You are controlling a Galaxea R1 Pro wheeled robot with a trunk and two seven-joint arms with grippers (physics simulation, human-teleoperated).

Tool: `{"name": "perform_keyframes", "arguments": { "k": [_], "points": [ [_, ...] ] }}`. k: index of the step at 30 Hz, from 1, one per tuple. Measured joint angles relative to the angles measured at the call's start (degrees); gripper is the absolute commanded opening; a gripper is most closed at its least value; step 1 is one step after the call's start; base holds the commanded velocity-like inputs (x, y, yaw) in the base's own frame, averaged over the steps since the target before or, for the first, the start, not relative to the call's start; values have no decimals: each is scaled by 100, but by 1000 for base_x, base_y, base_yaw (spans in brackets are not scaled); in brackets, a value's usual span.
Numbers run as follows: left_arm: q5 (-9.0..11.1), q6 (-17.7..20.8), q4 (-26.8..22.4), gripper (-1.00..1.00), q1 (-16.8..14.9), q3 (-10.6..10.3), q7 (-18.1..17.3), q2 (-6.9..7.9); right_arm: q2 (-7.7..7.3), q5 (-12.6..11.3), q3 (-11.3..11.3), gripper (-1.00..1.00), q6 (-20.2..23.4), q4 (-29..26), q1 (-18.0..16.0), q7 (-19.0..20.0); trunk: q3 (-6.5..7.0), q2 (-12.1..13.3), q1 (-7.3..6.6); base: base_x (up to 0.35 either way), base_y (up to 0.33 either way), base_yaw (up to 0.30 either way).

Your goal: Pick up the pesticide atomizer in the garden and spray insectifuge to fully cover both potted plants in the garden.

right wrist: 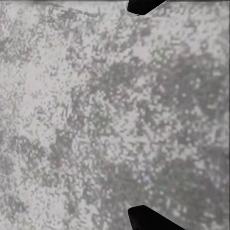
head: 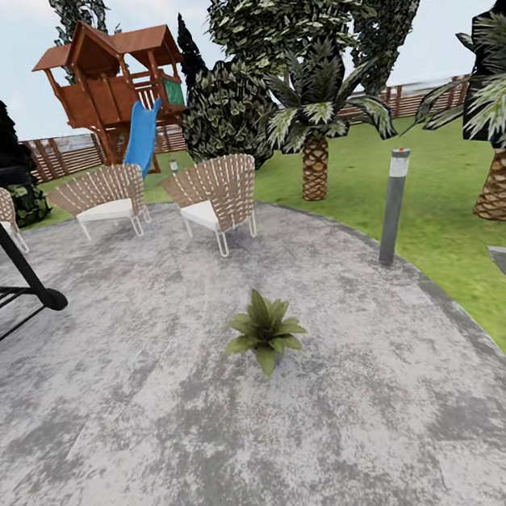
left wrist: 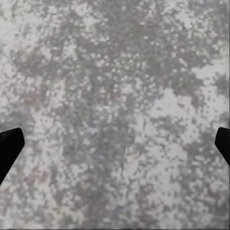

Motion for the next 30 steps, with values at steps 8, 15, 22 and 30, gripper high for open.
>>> {"name": "perform_keyframes", "arguments": {
  "k": [8,15,22,30],
  "points": [
    [-1,0,0,100,-1,-2,0,0,12,-6,25,100,-3,-8,0,4,0,0,0,-316,0,0],
    [-7,0,0,100,-1,-3,0,0,17,-7,26,100,-6,-9,0,8,0,0,0,-316,0,0],
    [-7,0,0,100,-1,-3,0,-1,17,-7,24,100,-6,-2,0,1,0,0,0,-316,0,0],
    [-7,0,0,100,-1,-10,0,-6,17,-7,25,100,-6,0,0,0,0,0,0,-316,0,0]
  ]
}}
